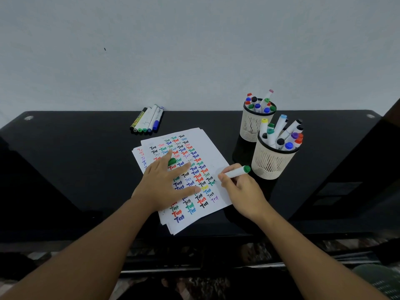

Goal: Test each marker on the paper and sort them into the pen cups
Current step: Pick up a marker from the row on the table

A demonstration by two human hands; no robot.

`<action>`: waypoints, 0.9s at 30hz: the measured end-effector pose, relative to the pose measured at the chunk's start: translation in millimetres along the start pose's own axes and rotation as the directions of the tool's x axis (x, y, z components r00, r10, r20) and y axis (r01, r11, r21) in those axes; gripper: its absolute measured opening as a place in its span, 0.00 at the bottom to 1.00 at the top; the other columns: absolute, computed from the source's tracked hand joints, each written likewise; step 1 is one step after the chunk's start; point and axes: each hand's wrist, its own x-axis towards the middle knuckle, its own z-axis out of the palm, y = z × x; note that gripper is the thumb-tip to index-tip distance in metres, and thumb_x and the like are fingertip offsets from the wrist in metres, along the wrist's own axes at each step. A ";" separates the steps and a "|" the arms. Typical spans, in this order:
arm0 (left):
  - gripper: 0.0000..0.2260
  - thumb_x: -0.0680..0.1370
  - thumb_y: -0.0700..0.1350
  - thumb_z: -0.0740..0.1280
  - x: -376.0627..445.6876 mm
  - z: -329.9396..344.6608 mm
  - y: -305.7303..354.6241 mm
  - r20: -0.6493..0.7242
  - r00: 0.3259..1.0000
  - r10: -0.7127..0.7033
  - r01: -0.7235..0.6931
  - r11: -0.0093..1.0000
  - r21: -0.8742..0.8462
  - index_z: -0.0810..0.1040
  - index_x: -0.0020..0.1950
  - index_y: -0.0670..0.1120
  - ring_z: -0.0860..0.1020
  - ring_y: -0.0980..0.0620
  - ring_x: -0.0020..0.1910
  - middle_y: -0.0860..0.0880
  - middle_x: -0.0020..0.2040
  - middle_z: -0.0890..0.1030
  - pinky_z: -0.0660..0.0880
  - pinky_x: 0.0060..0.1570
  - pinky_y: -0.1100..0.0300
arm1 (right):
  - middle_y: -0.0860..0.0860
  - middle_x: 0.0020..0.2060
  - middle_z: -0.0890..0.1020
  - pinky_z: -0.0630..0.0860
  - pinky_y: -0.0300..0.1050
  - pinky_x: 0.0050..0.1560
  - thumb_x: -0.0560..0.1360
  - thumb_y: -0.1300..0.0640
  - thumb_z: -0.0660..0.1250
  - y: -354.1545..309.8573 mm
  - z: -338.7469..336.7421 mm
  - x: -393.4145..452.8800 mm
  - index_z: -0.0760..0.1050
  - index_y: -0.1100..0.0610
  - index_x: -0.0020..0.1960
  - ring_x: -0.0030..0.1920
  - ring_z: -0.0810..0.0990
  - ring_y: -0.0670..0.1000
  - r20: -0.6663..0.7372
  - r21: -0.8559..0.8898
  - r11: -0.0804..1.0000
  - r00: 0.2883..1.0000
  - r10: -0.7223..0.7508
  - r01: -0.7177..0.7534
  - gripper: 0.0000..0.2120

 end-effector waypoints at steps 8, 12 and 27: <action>0.41 0.66 0.85 0.51 -2.8 -2.9 3.2 -0.004 1.000 0.007 -0.007 1.000 -0.001 0.53 0.78 0.73 0.44 0.48 0.82 0.54 0.83 0.40 0.45 0.79 0.43 | 0.44 0.44 0.82 0.76 0.43 0.46 0.84 0.47 0.64 -0.5 -1.5 -1.3 0.73 0.47 0.51 0.46 0.80 0.41 -0.030 0.028 1.000 0.999 0.011 -0.010 0.06; 0.42 0.66 0.85 0.51 -4.1 -4.4 3.6 -0.010 1.000 0.007 -0.007 1.000 -0.007 0.53 0.78 0.73 0.44 0.48 0.82 0.53 0.83 0.40 0.45 0.79 0.42 | 0.43 0.44 0.82 0.76 0.43 0.46 0.84 0.46 0.64 0.8 -0.9 0.0 0.74 0.46 0.51 0.47 0.80 0.40 -0.007 0.015 1.000 1.000 0.012 -0.012 0.06; 0.27 0.83 0.59 0.59 -2.0 1.6 -2.2 -0.304 0.929 -0.212 0.153 0.966 -0.207 0.62 0.81 0.52 0.59 0.46 0.77 0.47 0.78 0.63 0.61 0.76 0.46 | 0.43 0.42 0.83 0.79 0.51 0.56 0.84 0.46 0.65 -2.7 -1.9 -3.2 0.78 0.40 0.57 0.45 0.81 0.44 -0.014 0.170 0.983 0.998 -0.067 0.069 0.05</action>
